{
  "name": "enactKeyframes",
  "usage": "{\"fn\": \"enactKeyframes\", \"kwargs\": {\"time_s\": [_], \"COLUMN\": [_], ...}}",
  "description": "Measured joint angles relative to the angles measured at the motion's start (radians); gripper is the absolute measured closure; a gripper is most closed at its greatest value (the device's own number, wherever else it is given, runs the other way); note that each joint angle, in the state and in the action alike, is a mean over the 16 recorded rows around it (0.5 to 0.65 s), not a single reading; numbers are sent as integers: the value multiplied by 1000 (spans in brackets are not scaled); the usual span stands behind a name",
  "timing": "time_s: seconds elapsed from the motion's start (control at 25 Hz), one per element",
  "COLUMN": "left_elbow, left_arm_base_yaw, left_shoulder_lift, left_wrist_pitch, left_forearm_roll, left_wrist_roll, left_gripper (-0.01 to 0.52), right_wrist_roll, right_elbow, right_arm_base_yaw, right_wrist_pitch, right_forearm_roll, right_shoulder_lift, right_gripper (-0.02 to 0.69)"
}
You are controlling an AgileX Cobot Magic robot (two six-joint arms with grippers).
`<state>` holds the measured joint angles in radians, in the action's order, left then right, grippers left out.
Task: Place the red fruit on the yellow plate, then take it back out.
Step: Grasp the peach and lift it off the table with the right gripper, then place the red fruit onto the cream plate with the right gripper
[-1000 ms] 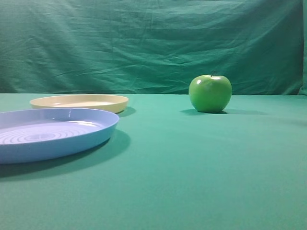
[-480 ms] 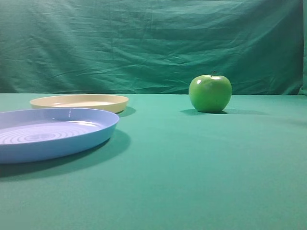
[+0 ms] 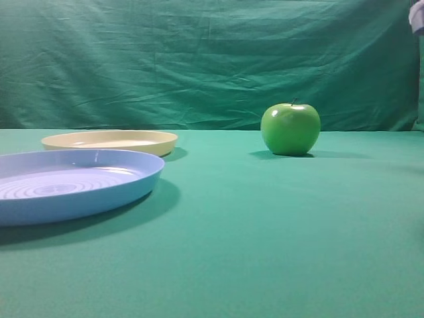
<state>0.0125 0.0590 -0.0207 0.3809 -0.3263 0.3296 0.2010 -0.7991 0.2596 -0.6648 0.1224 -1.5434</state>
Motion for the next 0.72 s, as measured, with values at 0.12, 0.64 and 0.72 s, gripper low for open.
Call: {"fn": "enactKeyframes", "kwargs": {"time_s": [0.12,0.64,0.72], "left_elbow": [0,0,0], "left_arm_base_yaw": [0,0,0], "left_shoulder_lift": [0,0,0], "left_wrist_pitch": [0,0,0], "left_forearm_roll": [0,0,0], "left_wrist_roll": [0,0,0], "left_gripper": [514,514,514], "right_wrist_roll": [4,43,51], "right_elbow": [-73,-649,-751], "right_arm_base_yaw": [12,200,242], "right_wrist_pitch": [-30,-163,-176], "right_forearm_roll": [0,0,1], "right_shoulder_lift": [-3,-161,-223], "right_gripper": [428,488,491]}}
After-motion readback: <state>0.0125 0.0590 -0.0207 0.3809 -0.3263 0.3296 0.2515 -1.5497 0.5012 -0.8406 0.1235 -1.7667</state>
